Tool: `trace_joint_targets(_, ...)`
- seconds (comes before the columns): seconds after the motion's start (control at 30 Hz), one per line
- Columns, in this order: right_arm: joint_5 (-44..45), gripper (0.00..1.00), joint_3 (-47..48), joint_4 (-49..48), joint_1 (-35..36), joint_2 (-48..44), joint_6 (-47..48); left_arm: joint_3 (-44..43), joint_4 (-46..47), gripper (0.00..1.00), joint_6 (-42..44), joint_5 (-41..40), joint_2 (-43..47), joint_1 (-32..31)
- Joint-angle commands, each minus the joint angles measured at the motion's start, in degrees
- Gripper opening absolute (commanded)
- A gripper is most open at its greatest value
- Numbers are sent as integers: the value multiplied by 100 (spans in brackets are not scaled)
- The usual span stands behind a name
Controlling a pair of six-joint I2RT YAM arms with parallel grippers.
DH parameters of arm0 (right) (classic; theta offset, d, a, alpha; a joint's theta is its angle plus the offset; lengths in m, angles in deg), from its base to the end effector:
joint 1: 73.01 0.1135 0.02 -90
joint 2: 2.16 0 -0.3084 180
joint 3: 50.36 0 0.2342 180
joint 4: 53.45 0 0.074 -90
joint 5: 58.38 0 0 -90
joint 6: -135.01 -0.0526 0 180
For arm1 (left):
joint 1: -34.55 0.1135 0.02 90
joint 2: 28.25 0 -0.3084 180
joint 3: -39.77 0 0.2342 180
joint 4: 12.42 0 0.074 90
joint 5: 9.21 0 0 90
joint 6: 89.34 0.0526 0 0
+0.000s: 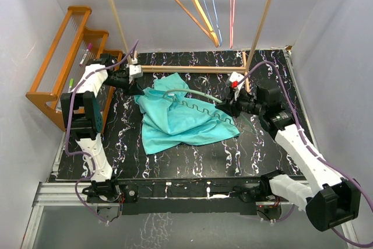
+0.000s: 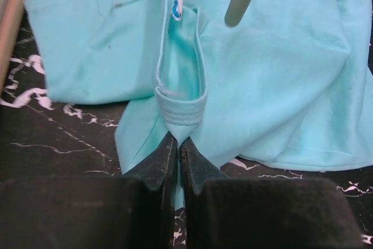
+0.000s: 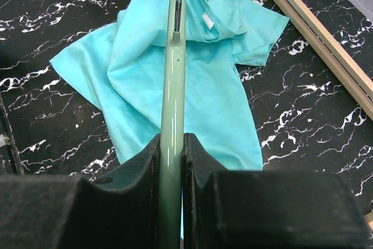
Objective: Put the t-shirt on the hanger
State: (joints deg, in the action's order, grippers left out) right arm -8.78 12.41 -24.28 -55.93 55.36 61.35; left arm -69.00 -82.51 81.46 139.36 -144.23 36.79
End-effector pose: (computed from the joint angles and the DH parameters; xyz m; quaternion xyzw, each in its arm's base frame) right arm 0.1734 0.0889 0.3488 -0.4065 0.6994 0.2928 0.5098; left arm 0.4112 -0.0288 0.2624 0.5907 0.6367 -0.3000 0.3945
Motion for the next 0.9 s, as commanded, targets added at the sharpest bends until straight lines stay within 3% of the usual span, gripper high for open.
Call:
trace_joint_targets(0.0,-256,8,559,-624,-25,218,226,-388,-587,0,563,106,658,-52)
trace_joint_targets(0.53,-488,8,1198,-661,-21,876,626,-566,-934,0,1070,-566,923,-422)
trace_joint_targets(0.87,-740,8,1059,-804,-12,1052,713,-749,-882,0,986,-678,888,-481)
